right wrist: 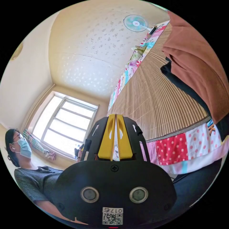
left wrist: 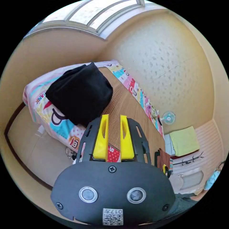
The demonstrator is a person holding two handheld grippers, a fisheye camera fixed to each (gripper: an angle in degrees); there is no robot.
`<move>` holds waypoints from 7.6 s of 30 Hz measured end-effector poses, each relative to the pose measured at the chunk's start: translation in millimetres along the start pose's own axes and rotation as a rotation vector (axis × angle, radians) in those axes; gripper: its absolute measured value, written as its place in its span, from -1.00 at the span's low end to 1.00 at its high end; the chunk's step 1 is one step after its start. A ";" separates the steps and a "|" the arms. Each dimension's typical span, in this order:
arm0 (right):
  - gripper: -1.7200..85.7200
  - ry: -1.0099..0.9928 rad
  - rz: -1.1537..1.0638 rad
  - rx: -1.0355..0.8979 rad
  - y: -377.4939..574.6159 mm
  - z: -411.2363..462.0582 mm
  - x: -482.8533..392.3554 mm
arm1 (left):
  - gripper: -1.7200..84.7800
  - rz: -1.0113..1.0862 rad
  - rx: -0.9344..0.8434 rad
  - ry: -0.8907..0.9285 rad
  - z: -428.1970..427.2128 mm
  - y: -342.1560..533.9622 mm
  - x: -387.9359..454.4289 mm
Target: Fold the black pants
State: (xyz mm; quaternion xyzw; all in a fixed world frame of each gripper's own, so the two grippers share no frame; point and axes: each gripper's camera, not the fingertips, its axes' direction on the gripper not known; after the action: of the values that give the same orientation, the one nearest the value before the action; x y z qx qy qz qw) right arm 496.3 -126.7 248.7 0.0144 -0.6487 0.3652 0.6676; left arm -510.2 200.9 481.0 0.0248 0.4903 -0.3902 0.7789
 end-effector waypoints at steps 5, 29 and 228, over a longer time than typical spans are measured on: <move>-0.95 0.013 0.051 -0.023 22.1 6.3 32.2 | -0.65 0.114 -0.040 -0.197 1.1 -103.8 -30.6; -0.77 -0.046 -0.162 -0.668 173.1 204.5 190.6 | -0.84 0.316 -0.621 0.599 210.7 249.2 228.1; -0.91 -0.004 0.413 -0.162 131.9 -89.9 20.5 | -0.92 -0.231 0.012 0.345 -173.2 37.2 112.9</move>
State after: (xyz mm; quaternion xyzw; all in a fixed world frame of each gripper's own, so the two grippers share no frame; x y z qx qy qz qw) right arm 504.2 24.0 192.5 -0.1717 -0.6665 0.4406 0.5762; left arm -591.3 233.8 290.0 0.0393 0.6137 -0.4699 0.6332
